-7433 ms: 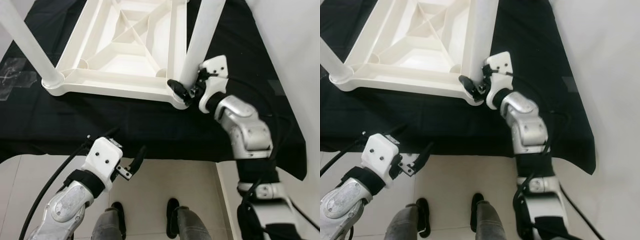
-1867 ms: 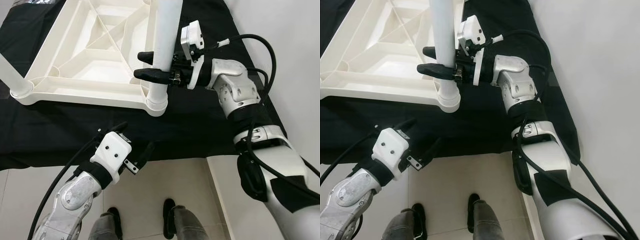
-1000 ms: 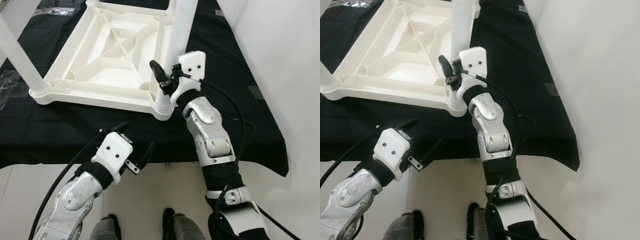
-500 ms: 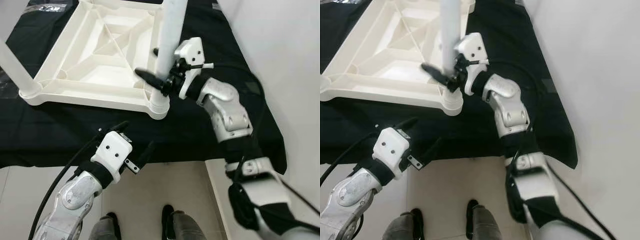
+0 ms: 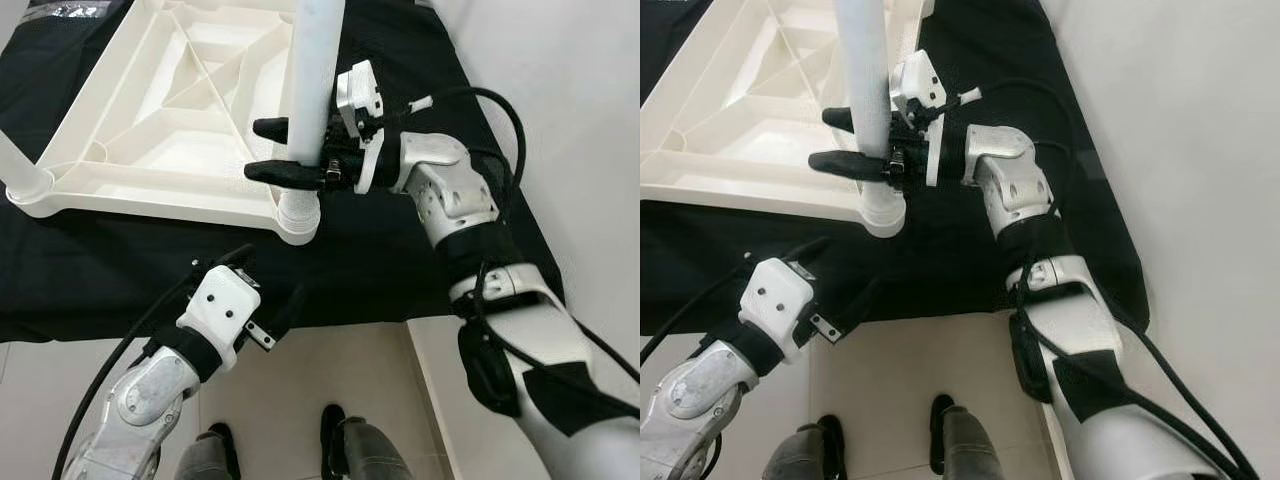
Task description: Building children table
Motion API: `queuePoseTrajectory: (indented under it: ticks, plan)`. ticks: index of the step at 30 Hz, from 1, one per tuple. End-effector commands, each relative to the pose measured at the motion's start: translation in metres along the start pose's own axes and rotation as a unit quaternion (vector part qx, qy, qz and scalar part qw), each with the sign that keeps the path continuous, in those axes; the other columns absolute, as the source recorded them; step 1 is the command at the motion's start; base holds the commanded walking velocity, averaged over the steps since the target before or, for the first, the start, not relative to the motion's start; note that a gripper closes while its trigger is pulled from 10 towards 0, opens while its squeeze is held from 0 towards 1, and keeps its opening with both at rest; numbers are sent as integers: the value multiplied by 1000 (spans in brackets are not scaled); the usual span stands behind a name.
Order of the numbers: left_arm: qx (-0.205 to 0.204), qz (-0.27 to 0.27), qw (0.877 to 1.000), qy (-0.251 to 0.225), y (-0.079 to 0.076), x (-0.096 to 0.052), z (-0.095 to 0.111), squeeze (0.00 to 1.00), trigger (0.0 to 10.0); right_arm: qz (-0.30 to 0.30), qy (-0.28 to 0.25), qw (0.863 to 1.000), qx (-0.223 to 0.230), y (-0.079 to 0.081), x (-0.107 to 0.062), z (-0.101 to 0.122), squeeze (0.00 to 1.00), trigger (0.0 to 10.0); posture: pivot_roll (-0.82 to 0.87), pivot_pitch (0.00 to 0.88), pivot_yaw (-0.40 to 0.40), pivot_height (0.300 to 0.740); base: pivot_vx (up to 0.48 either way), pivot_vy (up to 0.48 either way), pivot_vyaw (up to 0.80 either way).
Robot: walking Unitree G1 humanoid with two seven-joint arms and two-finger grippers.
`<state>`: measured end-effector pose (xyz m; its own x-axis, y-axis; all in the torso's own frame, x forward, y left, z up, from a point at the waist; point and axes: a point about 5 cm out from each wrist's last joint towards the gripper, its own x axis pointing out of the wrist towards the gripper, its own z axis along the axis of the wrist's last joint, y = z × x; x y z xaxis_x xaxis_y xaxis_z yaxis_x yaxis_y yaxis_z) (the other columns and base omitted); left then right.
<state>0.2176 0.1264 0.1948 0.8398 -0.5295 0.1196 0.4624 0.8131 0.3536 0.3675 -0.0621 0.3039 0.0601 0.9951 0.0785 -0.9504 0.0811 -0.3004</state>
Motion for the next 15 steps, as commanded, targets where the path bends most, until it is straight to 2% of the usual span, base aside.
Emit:
queuePoseTrajectory:
  ticks: [1, 7, 8, 9, 11, 12, 13, 14, 15]
  plan:
    - [6, -6, 1000, 12, -1, -4, -2, 0, 10000, 29, 3, 1000, 10, 4, 4, -5, 0, 0, 144, 327, -112, 740, 0, 0, 0]
    - [6, -7, 1000, 13, -1, -4, -2, 0, 10000, 25, 8, 1000, 17, 2, -1, -12, 0, 0, 137, 334, -109, 740, 0, 0, 0]
    - [6, -7, 1000, 14, -1, -4, -2, 0, 10000, -9, 13, 1000, 9, 0, -5, -17, 0, 0, 133, 335, -107, 740, 0, 0, 0]
    - [6, -7, 1000, 14, -1, -4, -2, 0, 10000, -9, 13, 1000, 9, 0, -5, -17, 0, 0, 133, 335, -107, 740, 0, 0, 0]
    - [5, -7, 1000, 14, -1, -4, -1, 0, 10000, -53, 24, 998, -4, -2, -9, -24, 0, 0, 122, 336, -108, 740, 0, 0, 0]
    - [5, -8, 1000, 14, -1, -4, -2, 0, 10000, -108, 37, 993, 10, -1, -12, -34, 0, 0, 110, 339, -107, 740, 0, 0, 0]
    - [5, -8, 1000, 14, -1, -4, -2, 0, 10000, -108, 37, 993, 10, -1, -12, -34, 0, 0, 110, 339, -107, 740, 0, 0, 0]
    - [3, -9, 1000, 14, -1, -3, -2, 0, 10000, -168, 54, 984, 29, 1, -15, -48, 0, 0, 103, 336, -103, 740, 0, 0, 0]
    - [3, -9, 1000, 14, -1, -3, -2, 0, 10000, -168, 54, 984, 29, 1, -15, -48, 0, 0, 103, 336, -103, 740, 0, 0, 0]
